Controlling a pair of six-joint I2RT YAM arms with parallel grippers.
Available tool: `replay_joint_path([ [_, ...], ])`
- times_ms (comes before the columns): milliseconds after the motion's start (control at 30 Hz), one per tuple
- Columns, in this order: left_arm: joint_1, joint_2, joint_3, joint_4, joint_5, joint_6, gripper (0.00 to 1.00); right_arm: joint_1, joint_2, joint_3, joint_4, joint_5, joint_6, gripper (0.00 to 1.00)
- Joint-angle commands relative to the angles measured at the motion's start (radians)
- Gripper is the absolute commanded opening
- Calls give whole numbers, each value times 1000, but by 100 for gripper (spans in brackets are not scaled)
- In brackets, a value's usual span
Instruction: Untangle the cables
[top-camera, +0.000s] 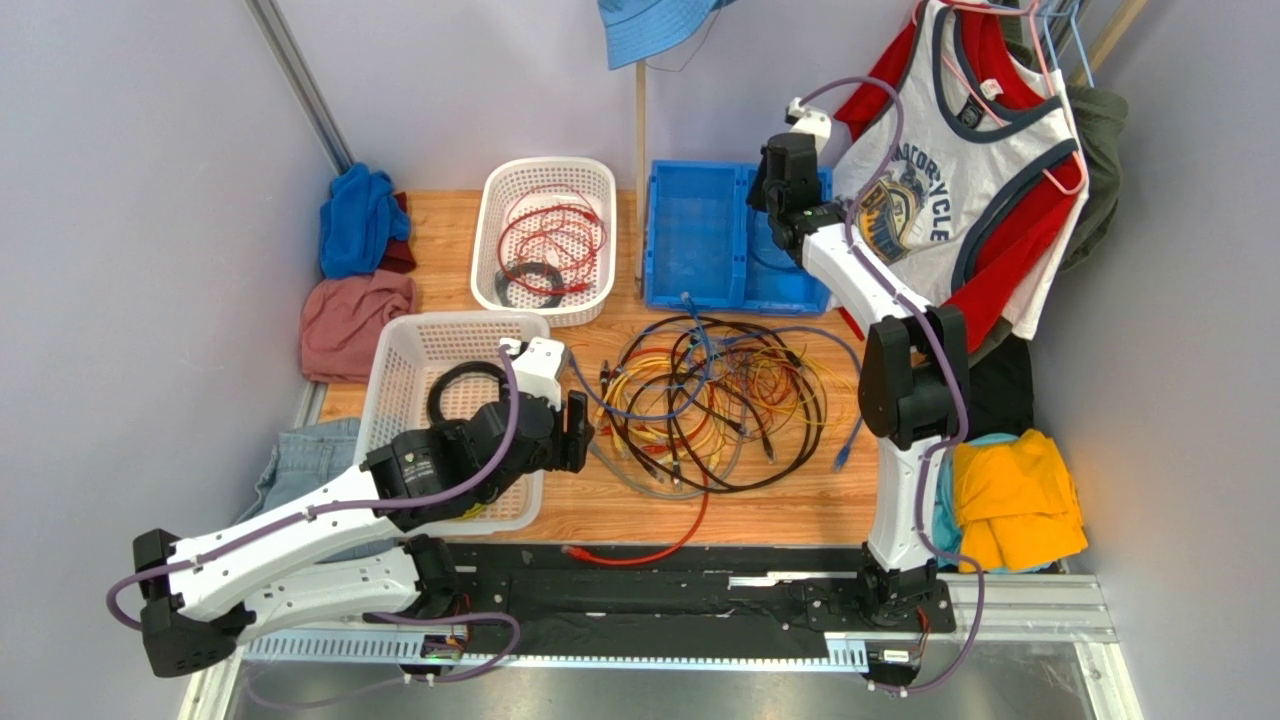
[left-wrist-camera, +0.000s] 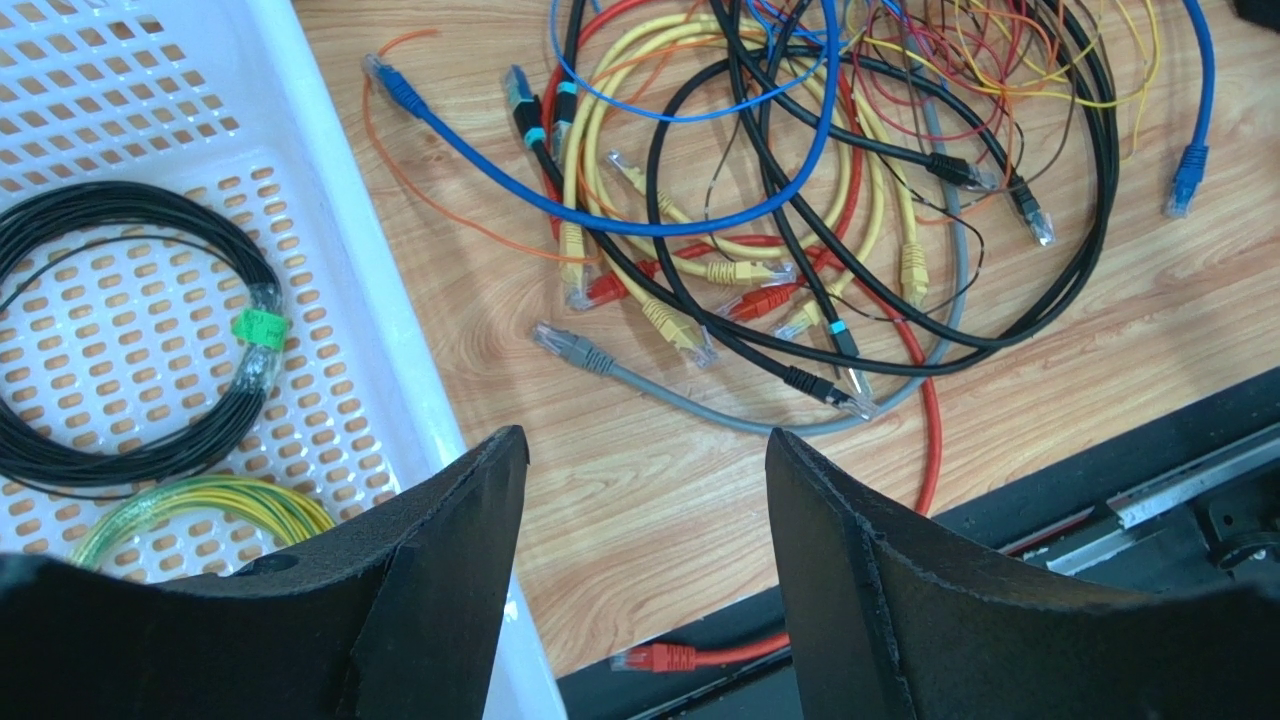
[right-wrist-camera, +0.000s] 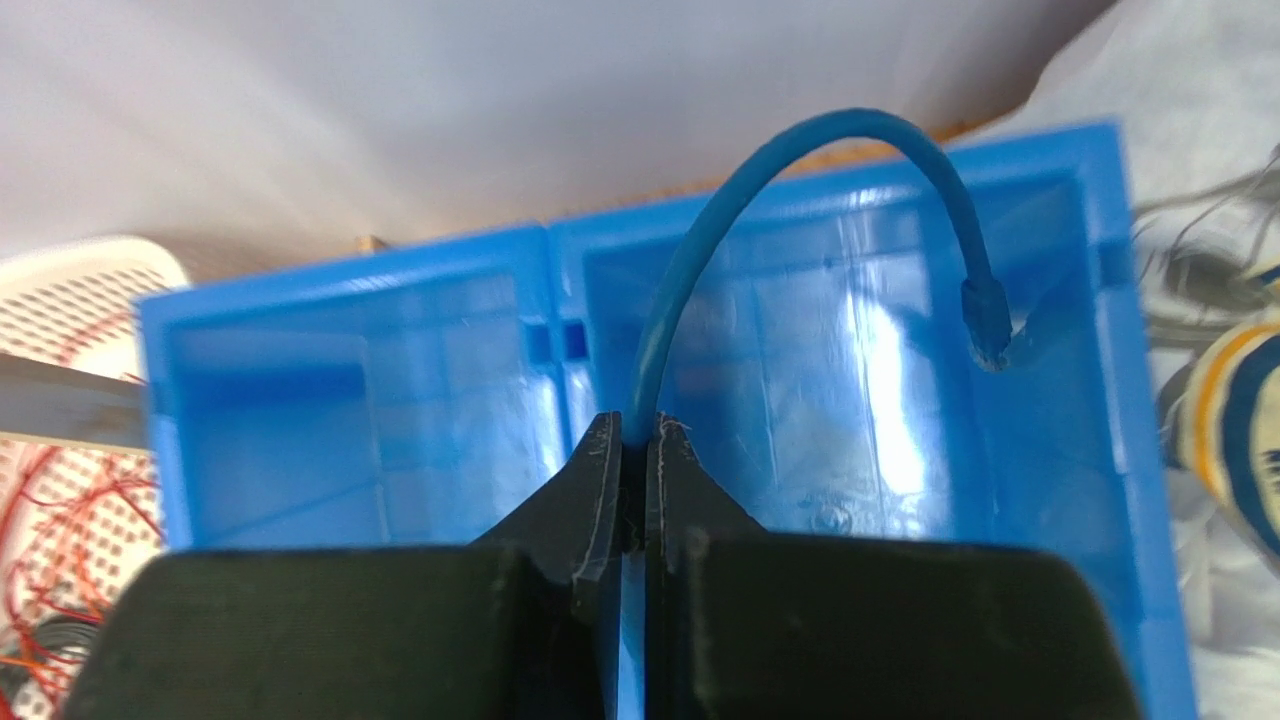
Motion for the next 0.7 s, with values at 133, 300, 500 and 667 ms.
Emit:
replay_joint_path([
  [133,-1,21,32,45,33,-16,68,-8,17,-24,-38,-17,39,15],
  [300,-1,13,35,42,41,-17,68,-11,-38,-60,-38,-6,56,70],
  [500,1,-13,35,48,29,-13,68,-5,-156,-105,-84,6,129,76],
  [667,-1,-16,47,52,26,-9,68,21,-306,-264,-54,11,171,77],
])
